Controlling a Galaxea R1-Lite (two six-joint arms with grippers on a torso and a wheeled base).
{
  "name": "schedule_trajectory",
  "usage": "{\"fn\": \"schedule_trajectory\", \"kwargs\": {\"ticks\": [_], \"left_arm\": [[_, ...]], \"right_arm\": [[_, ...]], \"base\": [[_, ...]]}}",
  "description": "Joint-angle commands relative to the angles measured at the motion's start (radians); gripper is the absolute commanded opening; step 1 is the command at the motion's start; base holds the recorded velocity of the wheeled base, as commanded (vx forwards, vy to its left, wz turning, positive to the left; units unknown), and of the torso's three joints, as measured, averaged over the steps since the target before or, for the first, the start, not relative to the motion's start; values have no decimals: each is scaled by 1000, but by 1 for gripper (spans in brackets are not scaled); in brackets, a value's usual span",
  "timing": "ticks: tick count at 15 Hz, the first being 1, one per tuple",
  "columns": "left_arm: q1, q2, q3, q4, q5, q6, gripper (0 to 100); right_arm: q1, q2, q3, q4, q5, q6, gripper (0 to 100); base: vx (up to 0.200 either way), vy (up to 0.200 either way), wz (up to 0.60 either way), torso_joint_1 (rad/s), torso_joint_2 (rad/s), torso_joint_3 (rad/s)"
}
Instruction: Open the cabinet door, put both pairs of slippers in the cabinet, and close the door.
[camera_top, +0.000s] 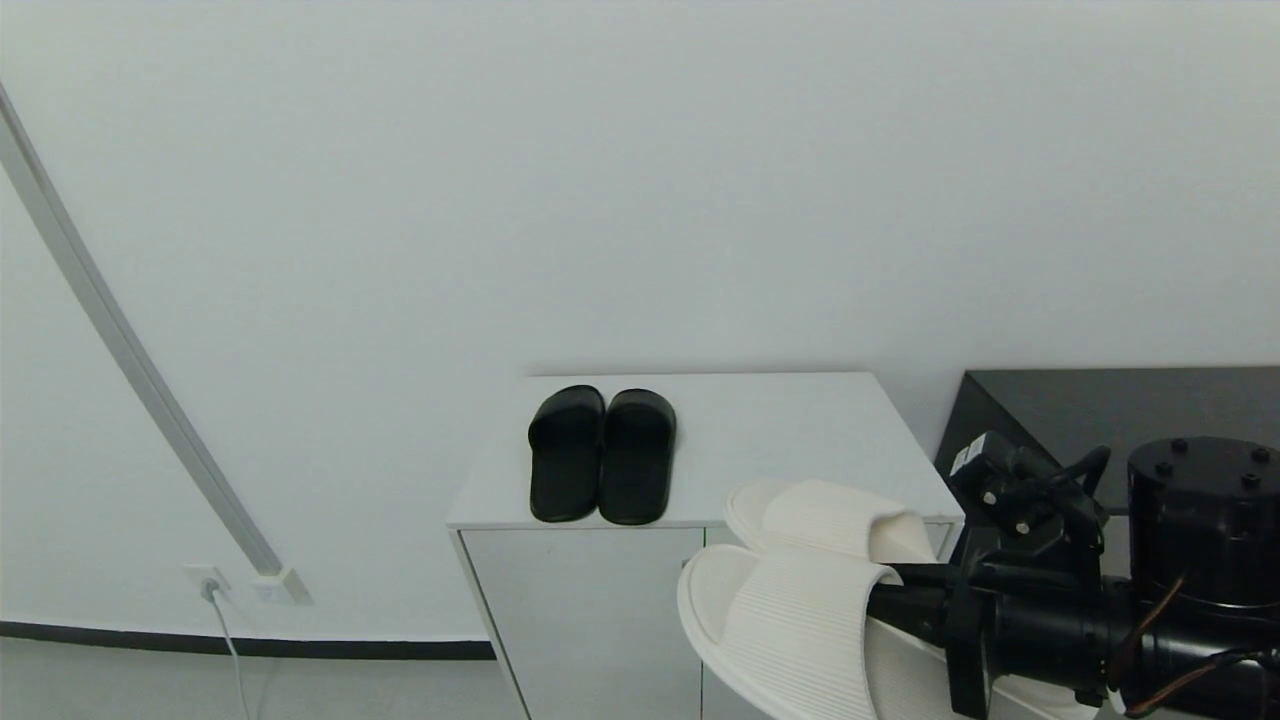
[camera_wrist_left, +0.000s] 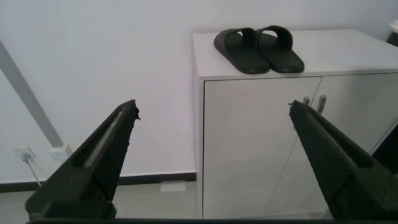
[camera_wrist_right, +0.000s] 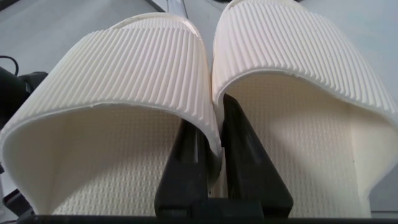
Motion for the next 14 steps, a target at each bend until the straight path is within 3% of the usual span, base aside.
{"fn": "schedule_trajectory", "kwargs": {"ticks": [1,14], "left_arm": [[0,0,0,0,0,0,100],[0,0,0,0,0,0,100]], "right_arm": [[2,1,2,0,0,0,0],[5,-7,20,0,19,-7,0]], "base": [[0,0,0,-149,344,183],[0,0,0,-168,382,208]]}}
